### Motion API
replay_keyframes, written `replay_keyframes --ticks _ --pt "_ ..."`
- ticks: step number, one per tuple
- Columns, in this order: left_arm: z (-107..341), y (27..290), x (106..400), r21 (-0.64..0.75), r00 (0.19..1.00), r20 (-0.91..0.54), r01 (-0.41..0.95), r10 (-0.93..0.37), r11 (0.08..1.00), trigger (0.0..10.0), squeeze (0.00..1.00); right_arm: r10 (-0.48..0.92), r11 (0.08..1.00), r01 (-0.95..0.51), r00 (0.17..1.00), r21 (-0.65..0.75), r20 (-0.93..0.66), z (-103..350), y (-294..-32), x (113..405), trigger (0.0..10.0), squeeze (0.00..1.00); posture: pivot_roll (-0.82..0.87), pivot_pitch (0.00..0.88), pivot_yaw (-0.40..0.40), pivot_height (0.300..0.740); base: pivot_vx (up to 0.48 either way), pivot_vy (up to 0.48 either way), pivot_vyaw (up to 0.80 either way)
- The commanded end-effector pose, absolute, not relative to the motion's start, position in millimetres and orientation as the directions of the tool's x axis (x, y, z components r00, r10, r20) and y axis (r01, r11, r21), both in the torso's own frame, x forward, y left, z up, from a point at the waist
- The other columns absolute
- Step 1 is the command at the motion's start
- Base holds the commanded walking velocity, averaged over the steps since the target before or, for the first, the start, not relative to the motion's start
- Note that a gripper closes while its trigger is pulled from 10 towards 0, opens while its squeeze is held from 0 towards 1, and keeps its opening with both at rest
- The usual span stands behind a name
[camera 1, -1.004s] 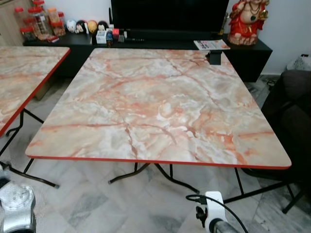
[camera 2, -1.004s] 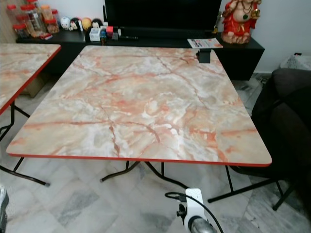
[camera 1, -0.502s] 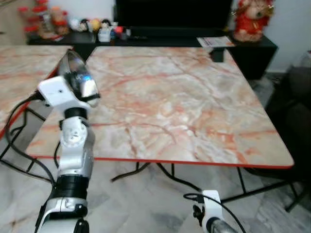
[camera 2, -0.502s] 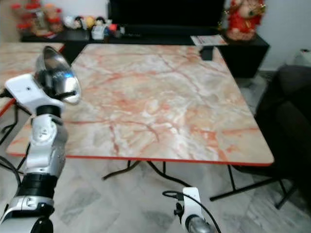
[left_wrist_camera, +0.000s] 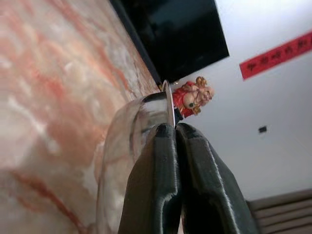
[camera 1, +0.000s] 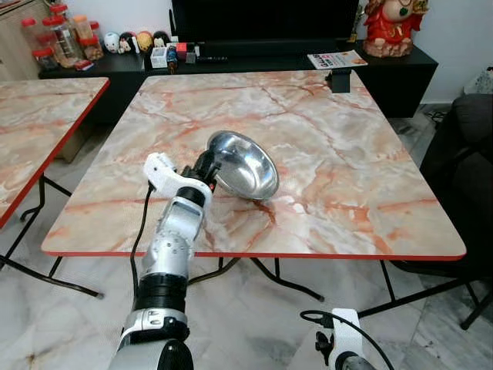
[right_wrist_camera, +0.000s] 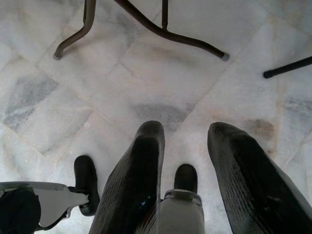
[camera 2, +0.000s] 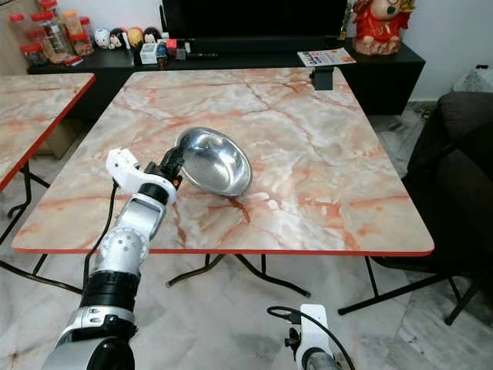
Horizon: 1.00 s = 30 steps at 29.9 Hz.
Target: Setting the table
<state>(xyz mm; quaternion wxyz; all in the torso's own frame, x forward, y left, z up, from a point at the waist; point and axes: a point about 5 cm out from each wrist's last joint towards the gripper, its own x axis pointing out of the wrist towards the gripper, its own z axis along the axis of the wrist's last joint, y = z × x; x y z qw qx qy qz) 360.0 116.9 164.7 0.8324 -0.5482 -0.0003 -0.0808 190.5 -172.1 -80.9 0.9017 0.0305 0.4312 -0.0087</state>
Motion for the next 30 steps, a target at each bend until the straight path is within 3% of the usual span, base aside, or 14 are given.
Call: replay_keyframes --ticks 1,4,6,12,30 --pt "160.9 98.2 357.5 -0.949 0.978 0.079 0.133 -0.193 0.286 10.0 0.0 0.008 0.997 0.056 0.635 0.056 -0.773 -80.6 -171.4 190.8 10.0 0.0 -0.17 0.0 0.064 0.74 0.0 0.0 0.0" --pt "150.6 94.0 353.3 -0.972 0.967 0.057 0.111 -0.248 0.208 10.0 0.0 0.008 0.997 0.057 0.636 0.057 -0.772 -80.5 -171.2 191.1 10.0 0.0 -0.17 0.0 0.064 0.74 0.0 0.0 0.0" --pt "135.5 88.1 350.9 -0.964 0.954 -0.013 0.068 -0.3 0.258 10.0 0.0 0.011 0.997 0.051 0.636 0.056 -0.772 -80.3 -170.7 191.5 10.0 0.0 -0.16 0.0 0.061 0.74 0.0 0.0 0.0" --pt "104.4 83.7 342.9 -0.955 0.929 -0.129 -0.022 -0.347 0.294 10.0 0.0 0.019 0.997 0.047 0.639 0.064 -0.769 -79.7 -168.0 193.0 10.0 0.0 -0.16 0.0 0.067 0.74 0.0 0.0 0.0" --pt "94.1 100.5 341.3 -0.93 0.935 -0.171 -0.05 -0.311 0.364 10.0 0.0 0.015 0.997 0.052 0.639 0.063 -0.769 -79.9 -169.3 192.4 10.0 0.0 -0.16 0.0 0.067 0.74 0.0 0.0 0.0"
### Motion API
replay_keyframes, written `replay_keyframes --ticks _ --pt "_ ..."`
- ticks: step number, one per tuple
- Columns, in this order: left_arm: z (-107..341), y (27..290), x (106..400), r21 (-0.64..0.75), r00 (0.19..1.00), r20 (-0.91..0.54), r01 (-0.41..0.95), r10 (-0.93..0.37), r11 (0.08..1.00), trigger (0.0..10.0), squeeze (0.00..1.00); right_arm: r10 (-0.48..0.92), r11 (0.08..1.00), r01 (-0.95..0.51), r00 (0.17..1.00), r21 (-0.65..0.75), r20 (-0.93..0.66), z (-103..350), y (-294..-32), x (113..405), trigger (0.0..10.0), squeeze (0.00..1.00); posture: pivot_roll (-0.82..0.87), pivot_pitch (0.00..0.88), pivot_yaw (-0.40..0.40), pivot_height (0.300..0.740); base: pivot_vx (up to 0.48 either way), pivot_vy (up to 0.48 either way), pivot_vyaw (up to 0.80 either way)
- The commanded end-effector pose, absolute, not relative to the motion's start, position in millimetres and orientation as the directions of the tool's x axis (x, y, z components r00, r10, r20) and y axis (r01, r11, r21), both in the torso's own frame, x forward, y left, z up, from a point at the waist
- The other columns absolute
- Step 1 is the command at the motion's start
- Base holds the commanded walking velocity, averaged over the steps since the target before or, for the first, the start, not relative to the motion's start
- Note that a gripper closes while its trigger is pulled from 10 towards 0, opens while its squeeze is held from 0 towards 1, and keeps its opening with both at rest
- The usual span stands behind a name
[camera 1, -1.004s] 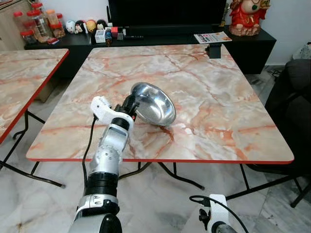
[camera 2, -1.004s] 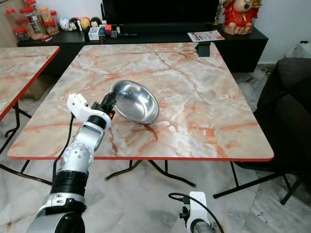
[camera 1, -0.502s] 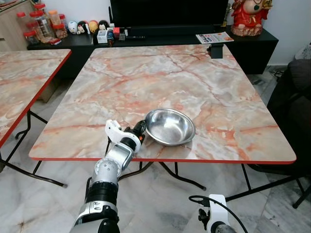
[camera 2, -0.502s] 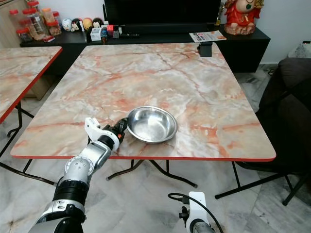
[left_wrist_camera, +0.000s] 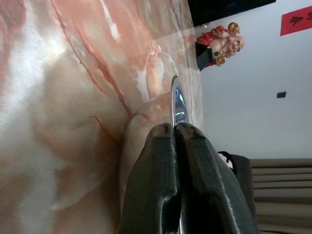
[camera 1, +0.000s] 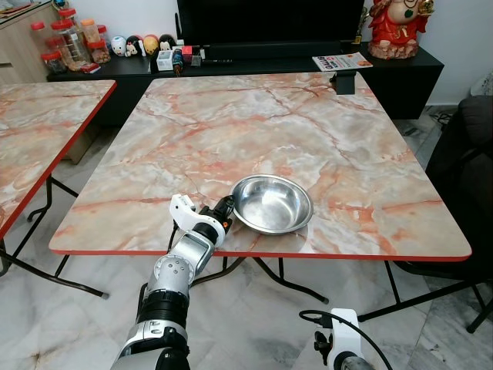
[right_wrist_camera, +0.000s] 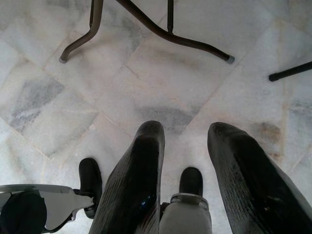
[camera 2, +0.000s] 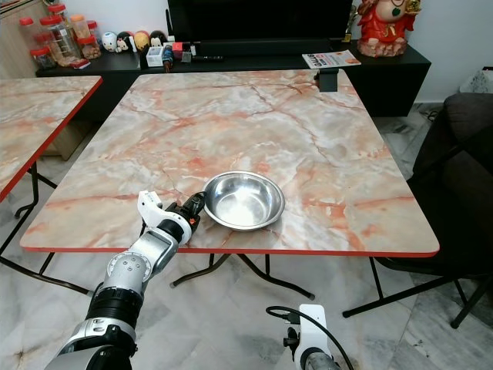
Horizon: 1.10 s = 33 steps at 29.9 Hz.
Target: Setting the table
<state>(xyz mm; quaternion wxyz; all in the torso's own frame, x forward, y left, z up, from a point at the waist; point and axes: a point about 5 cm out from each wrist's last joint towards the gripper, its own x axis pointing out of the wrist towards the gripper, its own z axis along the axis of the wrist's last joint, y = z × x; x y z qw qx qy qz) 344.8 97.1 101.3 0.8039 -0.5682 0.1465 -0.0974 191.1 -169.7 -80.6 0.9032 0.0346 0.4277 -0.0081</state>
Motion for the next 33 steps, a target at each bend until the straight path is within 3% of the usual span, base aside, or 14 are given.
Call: replay_keyframes --ticks 1,8,9,10,14,15,16,18,33 --pt "95.7 102.6 340.9 -0.924 0.935 -0.164 -0.034 -0.315 0.381 10.0 0.0 0.015 0.997 0.05 0.639 0.061 -0.769 -79.8 -169.6 192.5 10.0 0.0 -0.16 0.0 0.065 0.74 0.0 0.0 0.0" --pt "95.3 113.3 337.2 -0.912 0.943 -0.174 -0.046 -0.283 0.408 10.0 0.0 0.015 0.997 0.049 0.637 0.06 -0.77 -80.0 -170.1 192.1 10.0 0.0 -0.16 0.0 0.065 0.74 0.0 0.0 0.0" --pt "95.9 114.1 336.4 -0.912 0.943 -0.172 -0.044 -0.283 0.407 10.0 0.02 0.015 0.997 0.049 0.637 0.06 -0.771 -80.1 -170.1 192.0 10.0 0.0 -0.16 0.0 0.065 0.74 0.0 0.0 0.0" --pt "96.7 114.8 335.3 -0.911 0.943 -0.17 -0.04 -0.285 0.41 10.0 0.16 0.015 0.997 0.048 0.637 0.06 -0.771 -80.1 -170.1 192.0 10.0 0.0 -0.16 0.0 0.064 0.74 0.0 0.0 0.0" --pt "97.3 115.0 334.3 -0.908 0.943 -0.17 -0.038 -0.287 0.416 10.0 0.16 0.016 0.997 0.048 0.637 0.06 -0.771 -80.1 -170.2 191.9 10.0 0.0 -0.16 0.0 0.064 0.74 0.0 0.0 0.0" --pt "97.7 115.5 333.3 -0.907 0.942 -0.172 -0.037 -0.288 0.419 10.0 0.85 0.017 0.997 0.046 0.637 0.06 -0.771 -80.1 -170.0 192.0 10.0 0.0 -0.16 0.0 0.063 0.74 0.0 0.0 0.0" --pt "98.0 115.9 332.5 -0.906 0.942 -0.173 -0.037 -0.289 0.422 10.0 0.85 0.018 0.997 0.045 0.637 0.06 -0.771 -80.1 -169.9 192.1 10.0 0.0 -0.16 0.0 0.063 0.74 0.0 0.0 0.0" --pt "98.7 115.8 330.1 -0.903 0.937 -0.171 -0.025 -0.305 0.429 10.0 1.0 0.019 0.997 0.044 0.637 0.06 -0.771 -80.0 -169.9 192.2 10.0 0.0 -0.16 0.0 0.063 0.74 0.0 0.0 0.0" --pt "109.0 118.6 329.9 -0.873 0.938 -0.165 0.005 -0.304 0.488 10.0 1.0 0.017 0.997 0.046 0.635 0.06 -0.772 -80.5 -170.1 191.2 10.0 0.0 -0.16 0.0 0.063 0.74 0.0 0.0 0.0"
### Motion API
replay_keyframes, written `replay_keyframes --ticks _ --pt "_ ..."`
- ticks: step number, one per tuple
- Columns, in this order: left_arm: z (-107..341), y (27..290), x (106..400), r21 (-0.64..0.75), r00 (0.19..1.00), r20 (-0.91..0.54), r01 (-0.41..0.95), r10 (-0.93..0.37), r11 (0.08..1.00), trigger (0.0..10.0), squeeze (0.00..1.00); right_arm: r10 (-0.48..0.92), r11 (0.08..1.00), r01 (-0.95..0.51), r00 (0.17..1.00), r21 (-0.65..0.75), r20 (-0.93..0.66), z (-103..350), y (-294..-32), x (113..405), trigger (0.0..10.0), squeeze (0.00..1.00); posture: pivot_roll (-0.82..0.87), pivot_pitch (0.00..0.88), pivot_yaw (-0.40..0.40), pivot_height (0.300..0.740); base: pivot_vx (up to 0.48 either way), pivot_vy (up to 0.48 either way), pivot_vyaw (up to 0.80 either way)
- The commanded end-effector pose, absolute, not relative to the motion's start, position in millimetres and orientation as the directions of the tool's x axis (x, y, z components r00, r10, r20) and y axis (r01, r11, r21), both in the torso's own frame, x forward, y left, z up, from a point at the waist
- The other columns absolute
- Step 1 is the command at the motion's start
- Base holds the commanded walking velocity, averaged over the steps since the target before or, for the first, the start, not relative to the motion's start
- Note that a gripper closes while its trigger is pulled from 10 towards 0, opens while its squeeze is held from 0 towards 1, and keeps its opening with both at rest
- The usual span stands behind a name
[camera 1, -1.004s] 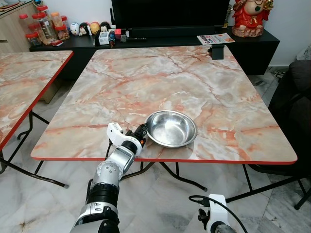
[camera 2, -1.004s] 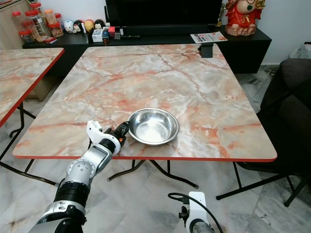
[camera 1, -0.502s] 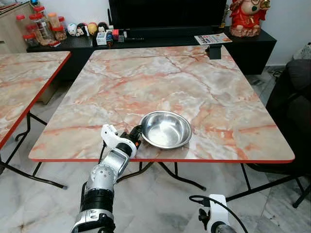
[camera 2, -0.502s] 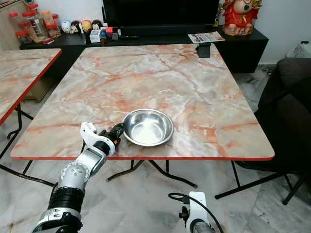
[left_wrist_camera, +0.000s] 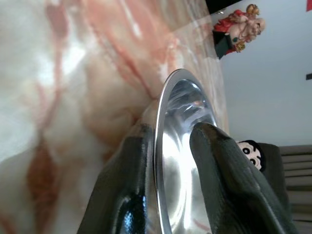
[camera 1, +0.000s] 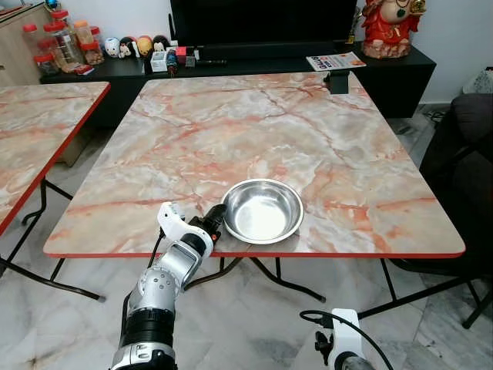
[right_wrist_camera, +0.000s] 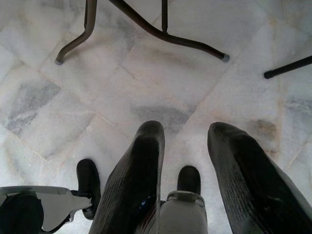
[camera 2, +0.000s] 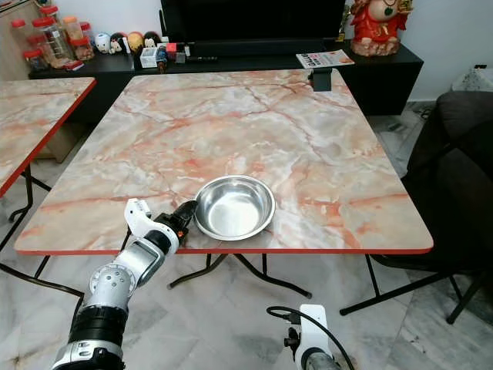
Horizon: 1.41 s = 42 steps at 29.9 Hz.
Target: Setting the table
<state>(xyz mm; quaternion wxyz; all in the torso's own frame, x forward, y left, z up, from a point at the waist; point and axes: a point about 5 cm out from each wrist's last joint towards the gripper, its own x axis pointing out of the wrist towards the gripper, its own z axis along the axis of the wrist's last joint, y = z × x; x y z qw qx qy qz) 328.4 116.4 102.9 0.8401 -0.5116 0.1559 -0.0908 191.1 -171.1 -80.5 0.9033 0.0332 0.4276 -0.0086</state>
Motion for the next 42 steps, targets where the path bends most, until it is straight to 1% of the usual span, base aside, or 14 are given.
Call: replay_keyframes --ticks 1,2,3,6,7,8,13,14,16,18,21,25,30,42 --pt "109.0 118.6 329.9 -0.873 0.938 -0.165 0.005 -0.304 0.488 10.0 1.0 0.017 0.997 0.046 0.635 0.06 -0.772 -80.5 -170.1 191.2 10.0 0.0 -0.16 0.0 0.063 0.74 0.0 0.0 0.0" --pt "111.7 123.2 330.3 -0.867 0.945 -0.158 0.007 -0.288 0.498 10.0 1.0 0.017 0.997 0.046 0.636 0.06 -0.772 -80.4 -170.0 191.4 10.0 0.0 -0.16 0.0 0.063 0.74 0.0 0.0 0.0" --pt "113.1 130.1 330.7 -0.848 0.952 -0.159 0.005 -0.263 0.529 10.0 0.46 0.017 0.997 0.047 0.636 0.061 -0.772 -80.4 -169.9 191.3 10.0 0.0 -0.16 0.0 0.063 0.74 0.0 0.0 0.0" --pt "112.3 138.8 329.0 -0.829 0.953 -0.17 0.0 -0.252 0.56 10.0 0.45 0.019 0.997 0.043 0.635 0.06 -0.772 -80.5 -169.6 191.3 10.0 0.0 -0.16 0.0 0.061 0.74 0.0 0.0 0.0" --pt "111.9 140.8 328.4 -0.825 0.953 -0.174 -0.004 -0.247 0.565 10.0 0.11 0.02 0.997 0.043 0.635 0.061 -0.772 -80.4 -169.6 191.4 10.0 0.0 -0.16 0.0 0.061 0.74 0.0 0.0 0.0" --pt "111.1 143.4 327.9 -0.818 0.954 -0.181 -0.012 -0.238 0.575 10.0 0.0 0.02 0.997 0.043 0.635 0.061 -0.772 -80.4 -169.6 191.4 10.0 0.0 -0.16 0.0 0.061 0.74 0.0 0.0 0.0" --pt "109.5 161.0 325.7 -0.79 0.966 -0.188 -0.04 -0.18 0.611 10.0 0.0 0.023 0.997 0.04 0.635 0.062 -0.772 -80.5 -168.7 191.4 10.0 0.0 -0.15 0.0 0.064 0.74 0.0 0.0 0.0" --pt "111.2 173.9 326.8 -0.726 0.98 -0.174 -0.059 -0.1 0.685 10.0 0.0 0.025 0.997 0.037 0.634 0.062 -0.773 -80.6 -168.3 191.2 10.0 0.0 -0.15 0.0 0.064 0.74 0.0 0.0 0.0" --pt "112.2 178.5 327.2 -0.694 0.984 -0.166 -0.066 -0.07 0.717 10.0 0.0 0.026 0.997 0.034 0.634 0.062 -0.773 -80.6 -168.1 191.2 10.0 0.0 -0.15 0.0 0.064 0.74 0.0 0.0 0.0" --pt "122.6 201.1 328.5 -0.436 0.988 -0.099 -0.148 0.116 0.888 10.0 0.0 0.028 0.998 0.032 0.634 0.062 -0.773 -80.7 -167.7 191.0 10.0 0.0 -0.15 0.0 0.066 0.74 0.0 0.0 0.0" --pt "130.7 212.5 327.2 -0.399 0.985 -0.038 -0.17 0.169 0.901 10.0 0.0 0.03 0.998 0.028 0.634 0.062 -0.773 -80.9 -167.2 190.8 10.0 0.0 -0.16 0.0 0.069 0.74 0.0 0.0 0.0" --pt "137.0 235.5 320.1 -0.203 0.961 0.03 -0.263 0.274 0.943 10.0 0.0 0.03 0.998 0.028 0.634 0.062 -0.773 -81.1 -167.0 190.4 10.0 0.0 -0.16 0.0 0.074 0.74 0.0 0.0 0.0" --pt "124.0 275.6 301.7 0.063 0.908 0.085 -0.416 0.41 0.907 10.0 0.0 0.034 0.998 0.025 0.63 0.063 -0.776 -82.4 -165.5 187.8 10.0 0.0 -0.16 0.0 0.082 0.74 0.0 0.0 0.0" --pt "39.6 324.7 235.2 0.325 0.802 -0.133 -0.52 0.582 0.79 10.0 0.0 0.036 0.997 0.031 0.621 0.07 -0.783 -84.8 -163.4 183.0 10.0 0.0 -0.15 0.0 0.083 0.74 0.0 0.0 0.0"
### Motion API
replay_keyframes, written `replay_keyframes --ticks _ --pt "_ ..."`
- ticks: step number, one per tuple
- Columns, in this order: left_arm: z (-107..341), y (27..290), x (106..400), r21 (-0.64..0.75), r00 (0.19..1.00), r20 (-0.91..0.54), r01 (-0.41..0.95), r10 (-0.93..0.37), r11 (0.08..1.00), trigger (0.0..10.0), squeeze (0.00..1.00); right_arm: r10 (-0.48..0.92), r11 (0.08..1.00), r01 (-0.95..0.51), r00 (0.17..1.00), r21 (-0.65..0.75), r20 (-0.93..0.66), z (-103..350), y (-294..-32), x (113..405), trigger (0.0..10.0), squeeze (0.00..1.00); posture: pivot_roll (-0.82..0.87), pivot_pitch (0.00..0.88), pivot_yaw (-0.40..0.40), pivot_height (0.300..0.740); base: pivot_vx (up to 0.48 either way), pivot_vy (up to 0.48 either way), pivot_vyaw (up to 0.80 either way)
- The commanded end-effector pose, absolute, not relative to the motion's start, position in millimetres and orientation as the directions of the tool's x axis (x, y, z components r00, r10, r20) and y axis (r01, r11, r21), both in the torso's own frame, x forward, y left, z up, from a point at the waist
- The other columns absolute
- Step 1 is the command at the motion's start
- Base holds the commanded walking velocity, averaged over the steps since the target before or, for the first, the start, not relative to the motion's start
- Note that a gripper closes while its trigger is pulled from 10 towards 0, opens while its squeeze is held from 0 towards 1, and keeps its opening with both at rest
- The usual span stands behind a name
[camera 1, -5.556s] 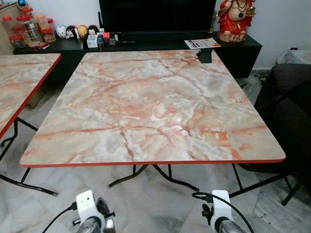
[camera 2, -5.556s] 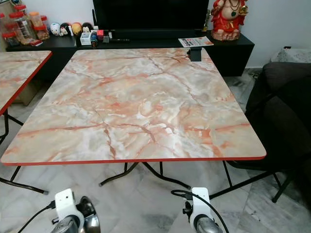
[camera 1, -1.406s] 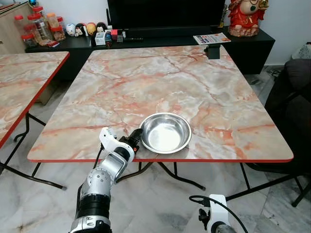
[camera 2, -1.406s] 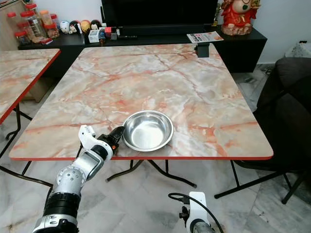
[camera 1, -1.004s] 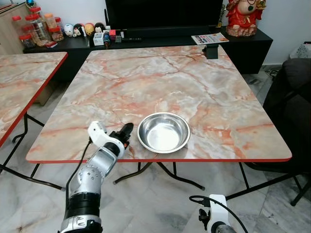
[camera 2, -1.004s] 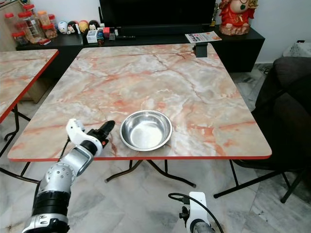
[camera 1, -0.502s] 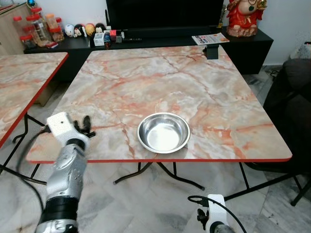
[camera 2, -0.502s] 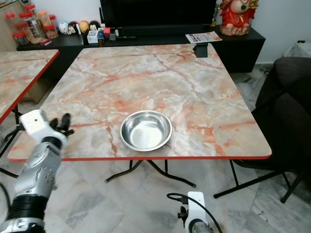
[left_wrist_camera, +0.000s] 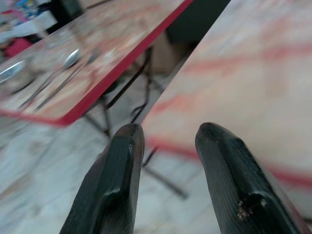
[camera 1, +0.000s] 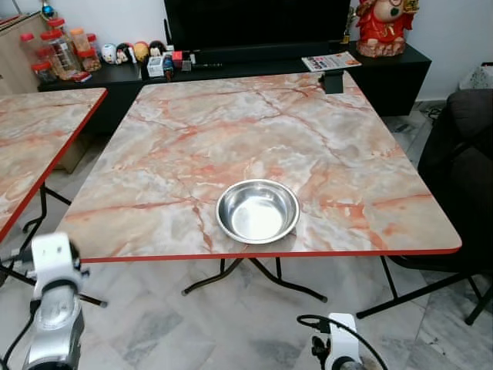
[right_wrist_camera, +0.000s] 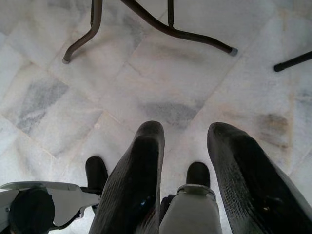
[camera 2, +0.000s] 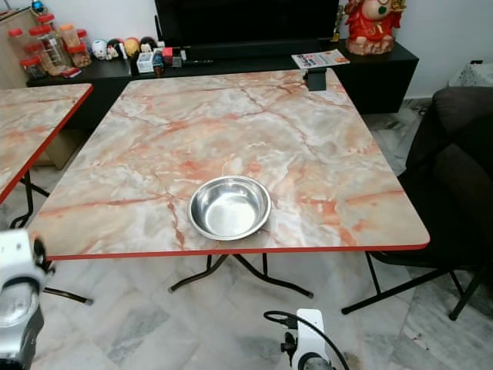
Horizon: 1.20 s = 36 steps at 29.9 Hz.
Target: Setting the table
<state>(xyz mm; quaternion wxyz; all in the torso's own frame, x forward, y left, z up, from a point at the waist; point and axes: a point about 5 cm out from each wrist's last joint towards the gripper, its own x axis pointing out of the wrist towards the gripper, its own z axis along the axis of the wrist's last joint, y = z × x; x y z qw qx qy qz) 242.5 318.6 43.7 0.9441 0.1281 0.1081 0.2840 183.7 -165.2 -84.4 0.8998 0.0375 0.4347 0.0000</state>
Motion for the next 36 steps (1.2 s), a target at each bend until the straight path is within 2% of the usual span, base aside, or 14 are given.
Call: replay_keyframes --ticks 1,3,5,9,16,17,18,20,22,26,27,29,33,36 --pt "37.6 324.8 233.5 0.321 0.8 -0.139 -0.521 0.583 0.791 10.0 0.0 0.036 0.997 0.031 0.621 0.07 -0.783 -84.8 -163.6 183.0 10.0 0.0 -0.15 0.0 0.083 0.74 0.0 0.0 0.0" --pt "36.3 325.2 233.0 0.32 0.801 -0.138 -0.521 0.583 0.791 10.0 0.0 0.036 0.997 0.031 0.621 0.07 -0.783 -84.8 -163.6 183.0 10.0 0.0 -0.15 0.0 0.083 0.74 0.0 0.0 0.0" --pt "21.4 325.7 218.6 0.373 0.772 -0.177 -0.522 0.611 0.767 10.0 0.0 0.035 0.997 0.029 0.619 0.067 -0.784 -84.9 -164.5 182.7 10.0 0.0 -0.14 0.0 0.078 0.74 0.0 0.0 0.0" --pt "-7.5 319.9 197.4 0.397 0.73 -0.311 -0.482 0.609 0.781 10.0 0.0 0.033 0.998 0.027 0.619 0.063 -0.785 -84.8 -165.1 182.9 10.0 0.0 -0.15 0.0 0.078 0.74 0.0 0.0 0.0" --pt "-44.7 284.2 189.6 0.235 0.711 -0.564 -0.349 0.42 0.907 10.0 0.0 0.018 0.998 0.039 0.621 0.054 -0.784 -84.2 -167.1 184.0 10.0 0.0 -0.15 0.0 0.083 0.74 0.0 0.0 0.0" --pt "-50.2 275.4 189.4 0.208 0.708 -0.605 -0.302 0.365 0.93 10.0 0.0 0.017 0.998 0.041 0.621 0.054 -0.784 -84.3 -167.3 183.9 10.0 0.0 -0.15 0.0 0.083 0.74 0.0 0.0 0.0" --pt "-58.8 256.3 190.2 0.189 0.704 -0.661 -0.18 0.261 0.965 10.0 0.0 0.017 0.997 0.044 0.621 0.056 -0.784 -84.3 -167.6 183.8 10.0 0.0 -0.15 0.0 0.081 0.74 0.0 0.0 0.0" --pt "-61.0 250.1 190.7 0.186 0.702 -0.674 -0.138 0.228 0.973 10.0 0.0 0.017 0.997 0.045 0.622 0.058 -0.783 -84.3 -167.6 183.7 10.0 0.0 -0.15 0.0 0.081 0.74 0.0 0.0 0.0" --pt "-65.8 229.5 194.0 0.131 0.7 -0.703 -0.045 0.124 0.99 10.0 0.0 0.014 0.997 0.049 0.621 0.057 -0.784 -84.3 -168.1 183.6 10.0 0.0 -0.15 0.0 0.084 0.74 0.0 0.0 0.0" --pt "-69.9 203.1 199.0 0.111 0.683 -0.73 0.078 0.028 0.991 10.0 0.0 0.0 0.995 0.075 0.623 0.06 -0.782 -84.2 -169.3 183.6 10.0 0.0 -0.16 0.0 0.094 0.74 0.0 0.0 0.0" --pt "-71.2 196.1 200.1 0.049 0.676 -0.737 0.042 0.008 0.998 10.0 0.0 -0.016 0.993 0.101 0.621 0.06 -0.783 -84.4 -171.1 183.1 10.0 0.0 -0.17 0.0 0.096 0.74 0.0 0.0 0.0" --pt "-71.5 194.3 200.2 0.032 0.674 -0.739 0.03 0.003 0.999 10.0 0.0 -0.02 0.992 0.107 0.621 0.06 -0.784 -84.5 -171.5 182.9 10.0 0.0 -0.17 0.0 0.096 0.74 0.0 0.0 0.0" --pt "-73.2 181.6 201.8 0.054 0.655 -0.755 0.098 -0.023 0.994 10.0 0.0 -0.022 0.992 0.112 0.622 0.061 -0.783 -84.4 -173.5 182.7 10.0 0.0 -0.18 0.0 0.094 0.74 0.0 0.0 0.0" --pt "-73.6 181.7 201.6 0.046 0.652 -0.758 0.08 -0.018 0.996 10.0 0.0 -0.023 0.992 0.113 0.623 0.06 -0.782 -84.1 -174.5 183.0 10.0 0.0 -0.18 0.0 0.094 0.74 0.0 0.0 0.0"
